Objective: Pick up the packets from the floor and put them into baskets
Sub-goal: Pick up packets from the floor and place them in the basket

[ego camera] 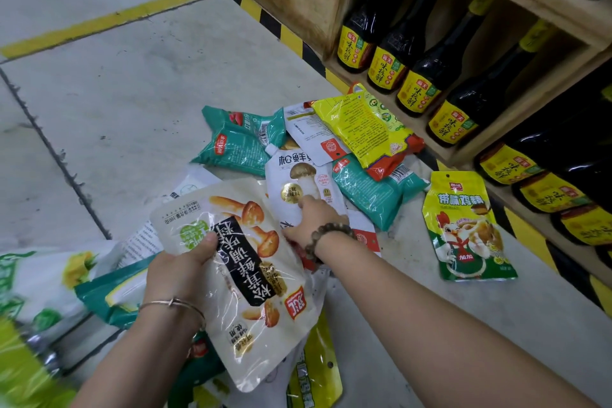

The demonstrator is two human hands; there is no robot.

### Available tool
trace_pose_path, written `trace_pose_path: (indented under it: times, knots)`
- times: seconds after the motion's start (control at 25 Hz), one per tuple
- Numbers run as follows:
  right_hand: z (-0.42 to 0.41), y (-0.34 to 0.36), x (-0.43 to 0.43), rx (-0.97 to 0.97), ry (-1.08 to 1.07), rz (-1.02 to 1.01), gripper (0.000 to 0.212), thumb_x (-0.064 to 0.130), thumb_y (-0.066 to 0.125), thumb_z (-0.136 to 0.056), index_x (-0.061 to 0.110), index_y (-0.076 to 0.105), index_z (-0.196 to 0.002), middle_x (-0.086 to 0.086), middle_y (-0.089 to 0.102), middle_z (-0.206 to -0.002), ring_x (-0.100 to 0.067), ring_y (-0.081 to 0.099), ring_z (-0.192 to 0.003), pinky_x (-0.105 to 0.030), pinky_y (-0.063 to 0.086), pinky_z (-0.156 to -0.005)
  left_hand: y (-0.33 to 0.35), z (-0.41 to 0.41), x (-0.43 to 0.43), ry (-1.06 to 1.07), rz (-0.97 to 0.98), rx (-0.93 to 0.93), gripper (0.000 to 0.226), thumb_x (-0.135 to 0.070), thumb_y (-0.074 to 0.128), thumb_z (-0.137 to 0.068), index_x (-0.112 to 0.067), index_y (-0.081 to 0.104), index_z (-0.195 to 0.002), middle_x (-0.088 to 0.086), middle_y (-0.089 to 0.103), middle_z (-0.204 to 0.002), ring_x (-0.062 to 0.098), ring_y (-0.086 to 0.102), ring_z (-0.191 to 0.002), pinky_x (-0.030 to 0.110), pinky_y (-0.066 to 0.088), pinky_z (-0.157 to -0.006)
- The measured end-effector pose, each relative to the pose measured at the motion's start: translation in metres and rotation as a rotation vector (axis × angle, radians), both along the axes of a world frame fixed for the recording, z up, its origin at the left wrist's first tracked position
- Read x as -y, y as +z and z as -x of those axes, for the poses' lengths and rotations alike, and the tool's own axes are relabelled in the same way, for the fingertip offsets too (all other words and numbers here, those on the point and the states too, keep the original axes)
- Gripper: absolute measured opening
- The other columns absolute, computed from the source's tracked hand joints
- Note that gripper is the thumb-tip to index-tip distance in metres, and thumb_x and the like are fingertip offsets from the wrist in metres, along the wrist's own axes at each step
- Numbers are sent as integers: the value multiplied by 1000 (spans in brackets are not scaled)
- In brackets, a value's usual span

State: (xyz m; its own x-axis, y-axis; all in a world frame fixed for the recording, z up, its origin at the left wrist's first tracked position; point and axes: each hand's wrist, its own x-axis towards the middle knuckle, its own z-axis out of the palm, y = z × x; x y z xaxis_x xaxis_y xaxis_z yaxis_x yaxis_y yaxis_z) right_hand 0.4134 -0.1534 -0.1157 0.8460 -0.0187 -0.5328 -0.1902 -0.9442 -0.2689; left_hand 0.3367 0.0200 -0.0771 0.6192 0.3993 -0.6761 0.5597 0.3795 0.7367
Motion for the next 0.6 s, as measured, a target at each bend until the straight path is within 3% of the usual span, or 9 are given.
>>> trace_pose_path:
  times: [0.2, 0.32, 0.4, 0.52, 0.6]
  knots:
    - [6, -5, 12, 28, -247, -304, 39, 35, 69, -78, 13, 57, -108, -8, 60, -116, -24, 56, -101, -27, 41, -79, 0, 1, 3, -5, 50, 12, 7, -10, 67, -82, -9, 63, -77, -1, 68, -55, 15, 63, -44, 31, 49, -60]
    - [15, 4, 41, 99, -499, -497, 30, 20, 71, -79, 14, 56, -104, -10, 62, -113, -28, 61, -100, -38, 50, -87, -3, 2, 5, -38, 74, 17, 4, -10, 67, -82, -9, 64, -79, 2, 70, -59, 17, 65, -47, 32, 50, -59]
    - [27, 13, 71, 193, -690, -651, 23, 10, 69, -81, 14, 58, -101, -8, 68, -102, -26, 68, -86, -40, 56, -75, -4, 3, 10, -64, 80, 31, 2, -9, 66, -82, -9, 65, -81, 3, 71, -62, 17, 66, -49, 32, 50, -58]
    - [52, 26, 115, 305, -869, -836, 16, 4, 64, -84, 19, 62, -88, 6, 72, -68, -10, 68, -56, -21, 52, -46, -5, 1, 23, -110, 83, 61, 5, -9, 66, -83, -9, 67, -88, 4, 72, -70, 17, 67, -54, 32, 50, -60]
    - [69, 34, 137, 353, -945, -904, 17, 4, 62, -85, 21, 64, -87, 5, 72, -69, -12, 68, -57, -24, 54, -49, -5, -1, 37, -145, 161, 54, 16, -12, 66, -83, -6, 67, -98, 9, 73, -80, 24, 69, -63, 36, 53, -66]
